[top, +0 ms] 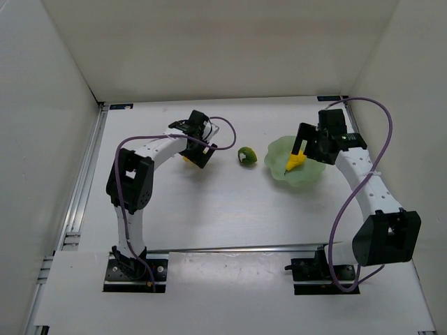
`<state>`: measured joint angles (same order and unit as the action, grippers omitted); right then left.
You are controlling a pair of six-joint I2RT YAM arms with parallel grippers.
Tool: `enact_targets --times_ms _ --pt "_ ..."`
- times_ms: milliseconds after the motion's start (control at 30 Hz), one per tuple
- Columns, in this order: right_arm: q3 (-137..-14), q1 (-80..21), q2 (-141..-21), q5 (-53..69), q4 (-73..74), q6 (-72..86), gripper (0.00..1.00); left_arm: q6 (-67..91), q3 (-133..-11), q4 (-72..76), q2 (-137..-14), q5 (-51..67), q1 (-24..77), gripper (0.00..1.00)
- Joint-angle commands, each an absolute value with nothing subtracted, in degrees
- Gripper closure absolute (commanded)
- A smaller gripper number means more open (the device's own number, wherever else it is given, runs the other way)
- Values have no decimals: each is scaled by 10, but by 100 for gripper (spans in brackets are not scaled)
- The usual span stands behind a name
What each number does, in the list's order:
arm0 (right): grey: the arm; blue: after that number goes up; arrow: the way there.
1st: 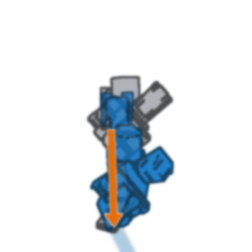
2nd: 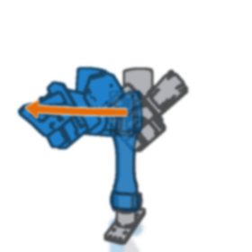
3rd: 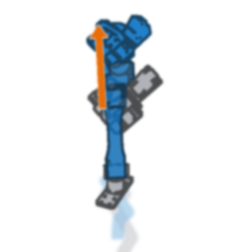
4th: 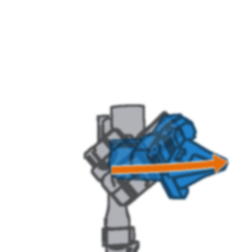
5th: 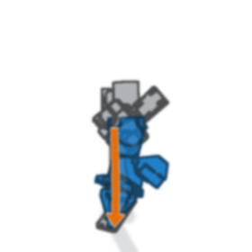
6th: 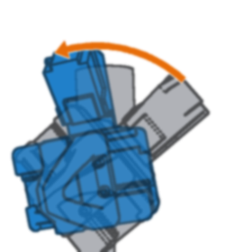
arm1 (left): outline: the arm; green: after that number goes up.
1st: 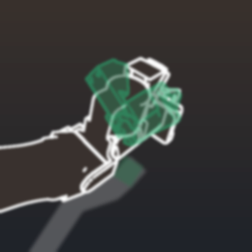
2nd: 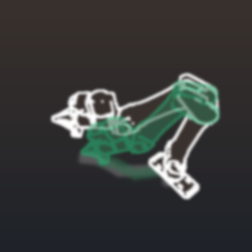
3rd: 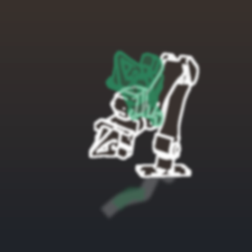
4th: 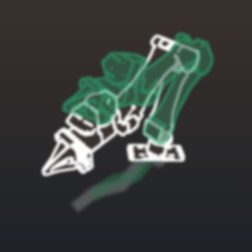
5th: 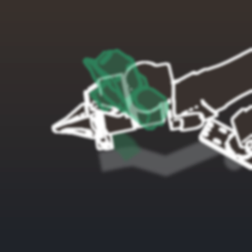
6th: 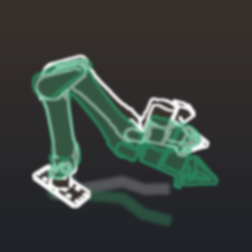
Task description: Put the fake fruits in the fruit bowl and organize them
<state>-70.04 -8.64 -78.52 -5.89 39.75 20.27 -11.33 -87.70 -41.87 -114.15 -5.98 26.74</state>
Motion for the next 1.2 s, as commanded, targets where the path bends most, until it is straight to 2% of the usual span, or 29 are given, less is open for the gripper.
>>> enact_targets --times_ms 0,433,533,567,667,700,800,967,1167 --pt "-690 -84 -773 -40 404 183 1 -112 -903 -418 -1142 -109 268 0" --pt "-701 -84 -788 -34 399 172 1 -161 -1009 -472 -1237 -25 261 0" --pt "-708 -84 -794 -39 399 172 1 -161 -1009 -477 -1242 -19 255 9" --pt "-713 -84 -794 -40 399 172 1 -167 -1009 -482 -1242 -12 255 22" --pt "-718 -84 -794 -40 399 172 1 -172 -1009 -483 -1235 2 255 38" --pt "-718 -84 -794 -40 399 172 1 -172 -1009 -488 -1228 2 255 49" --pt "-718 -74 -794 -40 399 172 1 -178 -1014 -488 -1209 -8 260 62" --pt "-681 -46 -758 -40 399 200 1 -184 -1043 -494 -1149 -39 314 65" --pt "-618 -11 -692 -83 381 255 1 -164 -1187 -475 -1206 -8 386 64"
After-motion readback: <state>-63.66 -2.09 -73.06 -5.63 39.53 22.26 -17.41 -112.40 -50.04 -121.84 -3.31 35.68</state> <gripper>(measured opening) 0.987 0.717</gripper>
